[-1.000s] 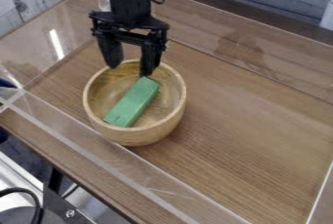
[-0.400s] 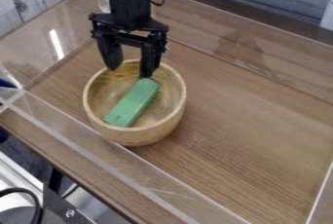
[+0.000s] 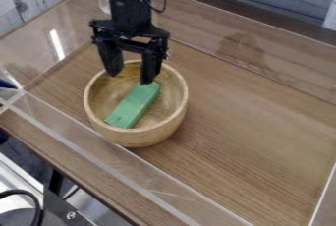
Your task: Remove the green block from inside the brown bowl and put it on the table
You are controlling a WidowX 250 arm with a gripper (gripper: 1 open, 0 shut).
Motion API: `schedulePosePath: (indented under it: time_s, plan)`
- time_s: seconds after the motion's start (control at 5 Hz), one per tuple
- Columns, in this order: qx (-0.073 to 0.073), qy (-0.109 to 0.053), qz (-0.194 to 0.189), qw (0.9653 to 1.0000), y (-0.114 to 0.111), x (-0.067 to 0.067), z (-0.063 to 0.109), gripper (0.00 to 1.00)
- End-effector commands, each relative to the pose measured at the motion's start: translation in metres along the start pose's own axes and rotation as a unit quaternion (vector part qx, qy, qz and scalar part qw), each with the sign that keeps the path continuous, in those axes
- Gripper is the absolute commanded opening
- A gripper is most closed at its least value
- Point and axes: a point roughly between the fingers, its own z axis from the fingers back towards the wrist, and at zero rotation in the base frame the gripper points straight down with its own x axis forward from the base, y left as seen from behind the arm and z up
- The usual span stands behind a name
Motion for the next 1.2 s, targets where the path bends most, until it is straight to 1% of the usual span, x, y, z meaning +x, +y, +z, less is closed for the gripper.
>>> schedulePosePath:
  time_s: [0.0, 0.4, 0.6, 0.8, 1.0]
  plan:
    - [0.006, -0.014, 0.002, 0.9999, 0.002, 0.003, 0.0, 1.0]
    - [0.008, -0.009, -0.001, 0.9999, 0.002, 0.0, -0.02, 1.0]
    - [0.007, -0.009, -0.004, 0.9999, 0.001, 0.0, -0.03, 1.0]
    - [0.006, -0.009, -0.006, 0.9999, 0.0, 0.002, -0.035, 1.0]
    - [0.001, -0.01, -0.008, 0.9999, -0.001, 0.002, -0.034, 1.0]
